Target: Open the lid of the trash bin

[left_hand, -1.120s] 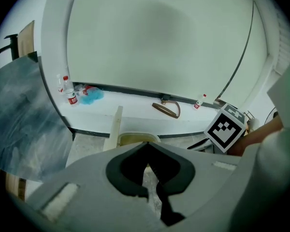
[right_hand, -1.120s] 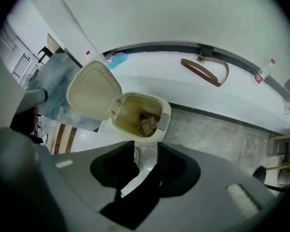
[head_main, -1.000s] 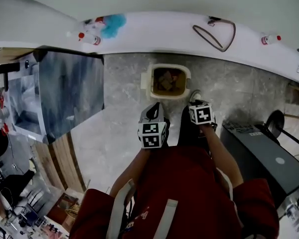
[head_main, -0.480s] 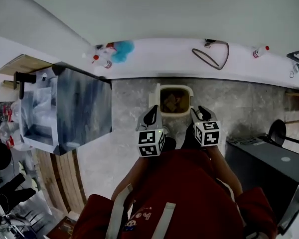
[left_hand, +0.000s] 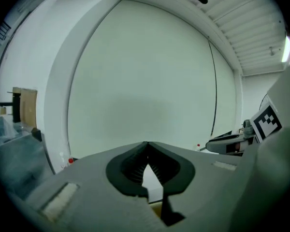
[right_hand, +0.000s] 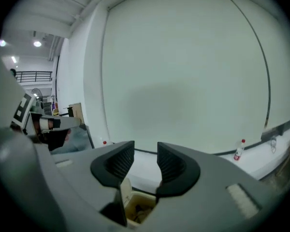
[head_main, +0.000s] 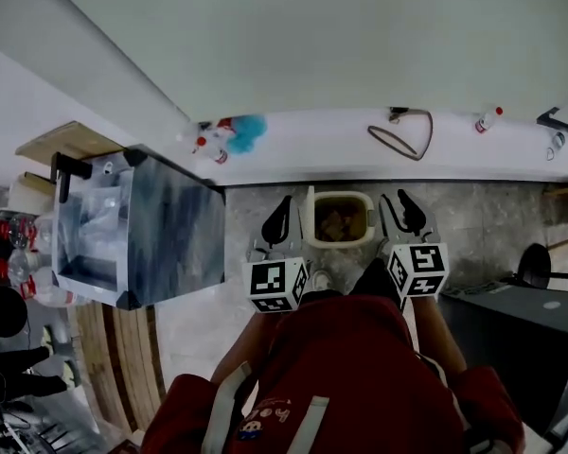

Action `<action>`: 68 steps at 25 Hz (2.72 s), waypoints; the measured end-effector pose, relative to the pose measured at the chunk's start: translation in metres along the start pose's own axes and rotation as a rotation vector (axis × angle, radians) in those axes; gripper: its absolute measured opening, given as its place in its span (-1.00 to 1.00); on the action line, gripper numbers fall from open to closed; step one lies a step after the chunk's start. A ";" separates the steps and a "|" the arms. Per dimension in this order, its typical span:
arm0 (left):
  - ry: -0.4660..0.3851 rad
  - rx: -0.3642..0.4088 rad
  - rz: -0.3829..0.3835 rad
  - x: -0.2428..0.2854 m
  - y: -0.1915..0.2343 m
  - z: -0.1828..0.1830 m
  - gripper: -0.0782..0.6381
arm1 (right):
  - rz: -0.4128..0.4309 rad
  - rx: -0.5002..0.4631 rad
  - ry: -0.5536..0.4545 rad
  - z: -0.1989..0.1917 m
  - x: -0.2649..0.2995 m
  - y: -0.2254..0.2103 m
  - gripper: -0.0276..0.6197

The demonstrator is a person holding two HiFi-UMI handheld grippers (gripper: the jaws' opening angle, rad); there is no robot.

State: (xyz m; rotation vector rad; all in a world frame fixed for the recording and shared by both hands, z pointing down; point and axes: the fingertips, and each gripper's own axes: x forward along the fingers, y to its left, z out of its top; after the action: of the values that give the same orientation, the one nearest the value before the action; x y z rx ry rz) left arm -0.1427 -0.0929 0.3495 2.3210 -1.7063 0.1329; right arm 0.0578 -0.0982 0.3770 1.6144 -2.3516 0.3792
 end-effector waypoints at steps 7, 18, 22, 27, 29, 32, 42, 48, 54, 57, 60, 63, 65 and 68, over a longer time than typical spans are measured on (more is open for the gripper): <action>-0.223 0.205 0.040 -0.038 -0.005 0.077 -0.77 | -0.016 -0.111 -0.253 0.079 -0.040 0.016 -0.45; -0.389 0.330 0.099 -0.080 -0.007 0.130 -0.77 | 0.016 -0.239 -0.509 0.153 -0.082 0.050 -0.45; -0.395 0.323 0.116 -0.084 -0.005 0.132 -0.77 | 0.024 -0.238 -0.507 0.153 -0.082 0.052 -0.45; -0.386 0.328 0.131 -0.087 0.001 0.133 -0.77 | 0.027 -0.239 -0.497 0.153 -0.078 0.055 -0.46; -0.389 0.319 0.134 -0.086 0.003 0.133 -0.77 | 0.028 -0.248 -0.492 0.153 -0.077 0.056 -0.52; -0.375 0.312 0.135 -0.086 0.006 0.130 -0.77 | 0.034 -0.249 -0.481 0.150 -0.075 0.059 -0.62; -0.360 0.291 0.149 -0.091 0.010 0.123 -0.77 | 0.044 -0.283 -0.468 0.149 -0.070 0.070 -0.91; -0.368 0.289 0.150 -0.092 0.013 0.124 -0.77 | 0.040 -0.273 -0.470 0.149 -0.069 0.068 -0.91; -0.354 0.287 0.147 -0.091 0.013 0.121 -0.77 | 0.032 -0.257 -0.472 0.146 -0.071 0.065 -0.91; -0.358 0.293 0.144 -0.092 0.013 0.122 -0.77 | 0.030 -0.258 -0.474 0.147 -0.071 0.065 -0.91; -0.360 0.289 0.144 -0.092 0.014 0.123 -0.77 | 0.029 -0.260 -0.473 0.147 -0.071 0.065 -0.91; -0.358 0.279 0.148 -0.092 0.015 0.122 -0.77 | 0.030 -0.262 -0.471 0.146 -0.070 0.065 -0.91; -0.358 0.282 0.147 -0.092 0.015 0.122 -0.77 | 0.029 -0.262 -0.468 0.146 -0.069 0.065 -0.91; -0.360 0.284 0.145 -0.092 0.015 0.122 -0.77 | 0.027 -0.264 -0.468 0.146 -0.069 0.065 -0.91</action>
State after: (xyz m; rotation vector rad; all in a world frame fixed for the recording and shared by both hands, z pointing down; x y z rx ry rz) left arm -0.1948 -0.0434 0.2133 2.5422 -2.1545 -0.0205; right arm 0.0110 -0.0681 0.2116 1.6803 -2.6084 -0.3333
